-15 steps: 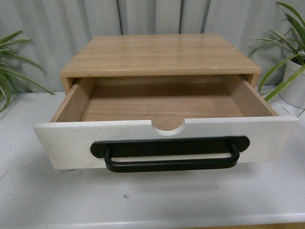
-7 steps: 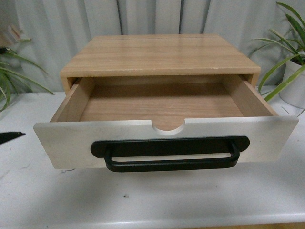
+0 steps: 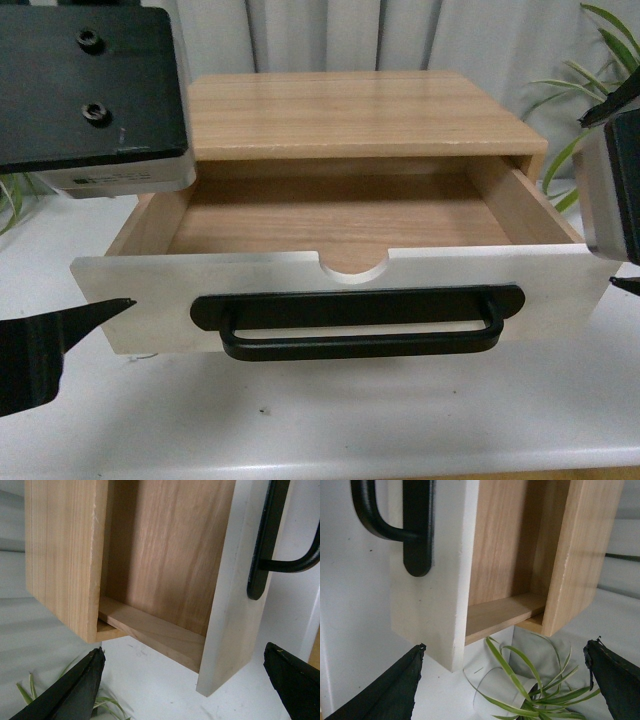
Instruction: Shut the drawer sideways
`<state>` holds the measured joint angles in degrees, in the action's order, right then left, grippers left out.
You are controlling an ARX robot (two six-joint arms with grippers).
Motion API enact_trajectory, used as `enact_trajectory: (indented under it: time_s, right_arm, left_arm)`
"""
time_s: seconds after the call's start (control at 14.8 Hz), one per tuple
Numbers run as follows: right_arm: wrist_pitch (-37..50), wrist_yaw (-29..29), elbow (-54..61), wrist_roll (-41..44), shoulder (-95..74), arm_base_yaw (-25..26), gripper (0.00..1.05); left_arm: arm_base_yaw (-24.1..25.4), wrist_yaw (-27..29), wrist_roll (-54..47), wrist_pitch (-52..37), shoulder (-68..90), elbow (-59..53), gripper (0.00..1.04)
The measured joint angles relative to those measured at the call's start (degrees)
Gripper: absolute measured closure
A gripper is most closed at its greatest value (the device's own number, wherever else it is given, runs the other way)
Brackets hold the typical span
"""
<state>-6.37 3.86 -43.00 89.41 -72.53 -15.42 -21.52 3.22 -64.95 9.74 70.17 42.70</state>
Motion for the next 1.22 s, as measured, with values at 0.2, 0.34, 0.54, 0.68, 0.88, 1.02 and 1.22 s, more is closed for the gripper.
enact_trajectory:
  time_s: [0.2,0.34,0.54,0.68,0.88,1.02,1.22]
  right_arm:
    - [1.2,-0.6,-0.5,-2.8,-1.8,-0.7,0.06]
    - [2.4,-0.6,-1.1,-4.4,-3.1,-0.9,0.06]
    - [1.6,-0.4,-1.9,-7.6,-4.7,-1.9,0.06]
    - [2.7,-0.4,-2.5,-8.8,-6.1,-1.9,0.06]
    - [4.7,-0.6,-2.9,-9.1,-8.2,-1.8,0.06]
    - [5.8,-0.6,-3.4,-9.7,-9.3,-1.8,0.06]
    - [7.3,-0.7,-4.9,-10.3,-11.1,-1.4,0.06]
  left_arm:
    - [0.4,0.4,-0.1,-3.4,3.1,0.7,0.07]
    - [0.7,0.4,0.0,-4.7,4.2,1.2,0.07]
    - [0.7,0.2,0.0,-5.2,5.6,1.4,0.07]
    - [0.7,0.2,0.0,-5.5,6.1,1.4,0.07]
    - [0.6,0.3,0.0,-6.1,6.7,1.4,0.07]
    - [0.6,0.3,0.0,-7.3,7.6,1.5,0.07]
    - [0.6,1.0,0.3,-10.8,9.8,1.9,0.07]
